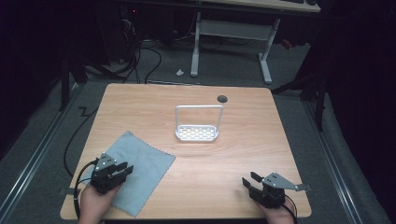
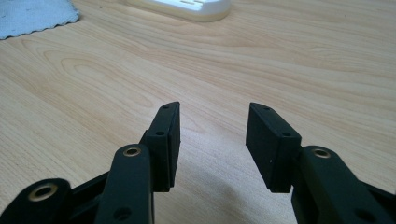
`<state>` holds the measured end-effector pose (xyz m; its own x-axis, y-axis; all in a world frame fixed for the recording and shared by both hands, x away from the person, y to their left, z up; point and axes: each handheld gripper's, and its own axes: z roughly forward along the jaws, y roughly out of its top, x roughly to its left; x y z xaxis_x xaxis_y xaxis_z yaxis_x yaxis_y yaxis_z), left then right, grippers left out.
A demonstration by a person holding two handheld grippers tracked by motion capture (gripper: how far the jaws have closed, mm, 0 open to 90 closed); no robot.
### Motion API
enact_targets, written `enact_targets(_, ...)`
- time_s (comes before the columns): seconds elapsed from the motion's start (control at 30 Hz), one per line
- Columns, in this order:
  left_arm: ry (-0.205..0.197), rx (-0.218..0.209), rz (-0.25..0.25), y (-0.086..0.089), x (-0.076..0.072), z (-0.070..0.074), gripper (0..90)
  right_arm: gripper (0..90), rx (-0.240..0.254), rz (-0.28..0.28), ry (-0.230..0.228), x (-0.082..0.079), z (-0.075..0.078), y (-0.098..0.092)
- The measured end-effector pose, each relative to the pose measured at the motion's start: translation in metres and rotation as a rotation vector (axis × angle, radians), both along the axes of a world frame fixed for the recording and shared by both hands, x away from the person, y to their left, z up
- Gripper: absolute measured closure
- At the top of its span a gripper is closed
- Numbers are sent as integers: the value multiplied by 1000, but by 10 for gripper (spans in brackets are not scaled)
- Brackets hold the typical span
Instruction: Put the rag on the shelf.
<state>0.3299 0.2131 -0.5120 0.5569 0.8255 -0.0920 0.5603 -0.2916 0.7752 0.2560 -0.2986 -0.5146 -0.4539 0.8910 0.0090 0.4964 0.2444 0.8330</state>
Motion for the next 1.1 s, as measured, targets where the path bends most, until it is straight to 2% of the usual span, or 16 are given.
enact_targets(0.1,-8,-14,-7,-5,0,0,662,557,6,3,1,-2,0,-1)
enact_targets(0.4,-7,-6,-16,-6,0,-1,661,553,4,21,4,-1,-1,0)
enact_targets(0.43,-6,-3,-21,-6,-1,-1,667,553,6,22,8,-1,-1,0)
enact_targets(0.47,7,-3,-45,-7,-1,-1,714,553,4,23,8,-1,-1,1)
enact_targets(0.5,16,18,-60,-9,-1,-1,814,553,3,25,9,-1,-2,1)
enact_targets(0.53,21,56,-73,-11,-1,-1,873,553,3,27,11,-2,-2,1)
enact_targets(0.57,36,71,-94,-14,-1,-3,897,553,4,30,11,-2,-2,2)
enact_targets(0.73,78,136,-127,-27,-2,-10,898,553,10,36,17,-2,-3,2)
enact_targets(0.87,77,139,-138,-34,-3,-10,898,553,9,43,19,-2,-3,2)
enact_targets(0.97,72,137,-176,-48,-7,-11,898,553,8,45,27,-2,-3,2)
enact_targets(1.1,73,115,-260,-84,-11,-11,897,553,3,48,30,0,-4,4)
